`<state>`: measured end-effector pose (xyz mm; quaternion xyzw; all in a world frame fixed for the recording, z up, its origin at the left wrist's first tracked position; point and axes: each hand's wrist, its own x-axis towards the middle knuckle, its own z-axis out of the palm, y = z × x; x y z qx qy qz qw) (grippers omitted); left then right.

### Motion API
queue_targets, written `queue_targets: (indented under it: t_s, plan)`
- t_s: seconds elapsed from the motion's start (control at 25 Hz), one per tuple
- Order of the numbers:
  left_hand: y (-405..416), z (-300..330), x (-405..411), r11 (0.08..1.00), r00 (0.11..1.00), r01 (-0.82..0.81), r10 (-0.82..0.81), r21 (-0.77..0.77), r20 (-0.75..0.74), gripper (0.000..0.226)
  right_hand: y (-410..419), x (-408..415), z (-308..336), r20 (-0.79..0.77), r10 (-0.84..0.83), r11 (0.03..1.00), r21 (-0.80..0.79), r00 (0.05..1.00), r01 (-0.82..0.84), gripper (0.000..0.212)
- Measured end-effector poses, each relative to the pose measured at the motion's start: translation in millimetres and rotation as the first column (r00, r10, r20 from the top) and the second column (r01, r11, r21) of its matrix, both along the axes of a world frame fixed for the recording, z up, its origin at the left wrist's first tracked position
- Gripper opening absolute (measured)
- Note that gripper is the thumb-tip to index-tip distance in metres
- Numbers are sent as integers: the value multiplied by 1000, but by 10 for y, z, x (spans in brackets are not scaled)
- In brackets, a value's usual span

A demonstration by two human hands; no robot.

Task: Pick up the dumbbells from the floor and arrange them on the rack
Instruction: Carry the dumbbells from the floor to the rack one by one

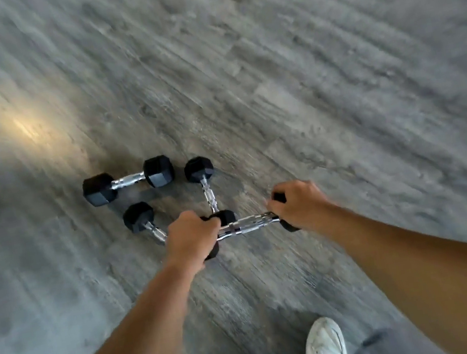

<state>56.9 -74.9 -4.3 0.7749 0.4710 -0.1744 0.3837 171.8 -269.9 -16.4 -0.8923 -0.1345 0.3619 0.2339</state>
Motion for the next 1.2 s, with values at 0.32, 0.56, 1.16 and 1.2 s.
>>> queue_targets:
  t_s: [0.32,0.56,1.16,1.2]
  plan:
    - [-160,3990,1687,947,939,217,-269,235,216,21,-400,1281,3787,214,-183,980,116,960,161,42]
    - [-93,5792,3284,891,833,235,-391,388,392,20,-394,2697,5632,429,-259,959,219,865,179,37]
    - [-154,6779,8059,850,635,401,-527,343,565,22,-601,6780,6869,524,-410,911,270,746,311,47]
    - [-197,6775,8358,843,622,413,-537,344,570,24,-645,7067,6870,522,-414,909,277,746,311,46]
